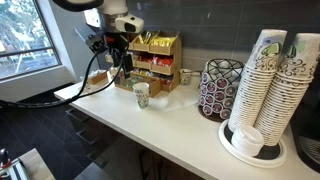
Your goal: Swap the cups in the stack
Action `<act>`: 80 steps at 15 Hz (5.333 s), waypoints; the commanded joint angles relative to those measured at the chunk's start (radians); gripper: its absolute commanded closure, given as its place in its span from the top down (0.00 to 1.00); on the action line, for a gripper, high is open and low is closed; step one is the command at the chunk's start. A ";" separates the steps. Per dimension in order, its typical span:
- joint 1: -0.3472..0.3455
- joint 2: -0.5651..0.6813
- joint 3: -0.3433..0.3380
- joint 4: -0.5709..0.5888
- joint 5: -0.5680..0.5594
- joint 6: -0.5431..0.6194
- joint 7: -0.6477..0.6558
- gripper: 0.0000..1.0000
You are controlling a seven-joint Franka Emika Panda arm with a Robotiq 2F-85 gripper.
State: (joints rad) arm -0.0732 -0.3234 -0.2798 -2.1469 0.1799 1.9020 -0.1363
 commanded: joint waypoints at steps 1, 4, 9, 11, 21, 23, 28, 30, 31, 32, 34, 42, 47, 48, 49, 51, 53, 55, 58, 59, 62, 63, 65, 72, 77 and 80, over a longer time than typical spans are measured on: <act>-0.028 0.004 0.024 0.003 0.009 -0.004 -0.008 1.00; -0.028 0.004 0.024 0.003 0.009 -0.004 -0.008 1.00; -0.028 0.004 0.024 0.003 0.009 -0.004 -0.008 1.00; -0.019 0.021 0.027 0.009 0.021 0.000 -0.008 1.00; -0.003 0.211 0.174 0.079 0.006 0.201 0.257 1.00; -0.002 0.240 0.180 0.098 -0.002 0.217 0.279 1.00; -0.012 0.268 0.182 0.107 -0.100 0.227 0.311 1.00; -0.012 0.294 0.181 0.114 -0.118 0.219 0.316 1.00; -0.010 0.306 0.181 0.117 -0.118 0.217 0.317 1.00; -0.009 0.320 0.181 0.121 -0.105 0.216 0.306 1.00; -0.008 0.348 0.182 0.129 -0.104 0.220 0.314 1.00; -0.012 0.404 0.174 0.132 -0.107 0.317 0.339 1.00; -0.014 0.419 0.171 0.136 -0.114 0.352 0.353 0.91; -0.014 0.422 0.171 0.137 -0.114 0.353 0.352 0.91; -0.014 0.424 0.170 0.138 -0.114 0.354 0.351 0.90; -0.015 0.429 0.170 0.140 -0.113 0.352 0.350 0.88; -0.015 0.434 0.169 0.141 -0.113 0.348 0.349 0.85; -0.016 0.439 0.169 0.141 -0.111 0.347 0.349 0.79; -0.017 0.441 0.168 0.139 -0.109 0.347 0.347 0.63; -0.018 0.442 0.168 0.139 -0.109 0.345 0.349 0.53; -0.019 0.443 0.167 0.138 -0.105 0.346 0.351 0.22; -0.019 0.442 0.167 0.138 -0.104 0.346 0.351 0.13; -0.021 0.441 0.167 0.137 -0.101 0.345 0.351 0.04; -0.019 0.362 0.166 0.112 -0.125 0.345 0.379 0.05; -0.028 0.290 0.166 0.089 -0.105 0.369 0.357 0.04; -0.030 0.236 0.169 0.072 -0.113 0.381 0.344 0.04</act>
State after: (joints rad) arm -0.0988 -0.0177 -0.1127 -2.0218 0.0771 2.2544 0.2170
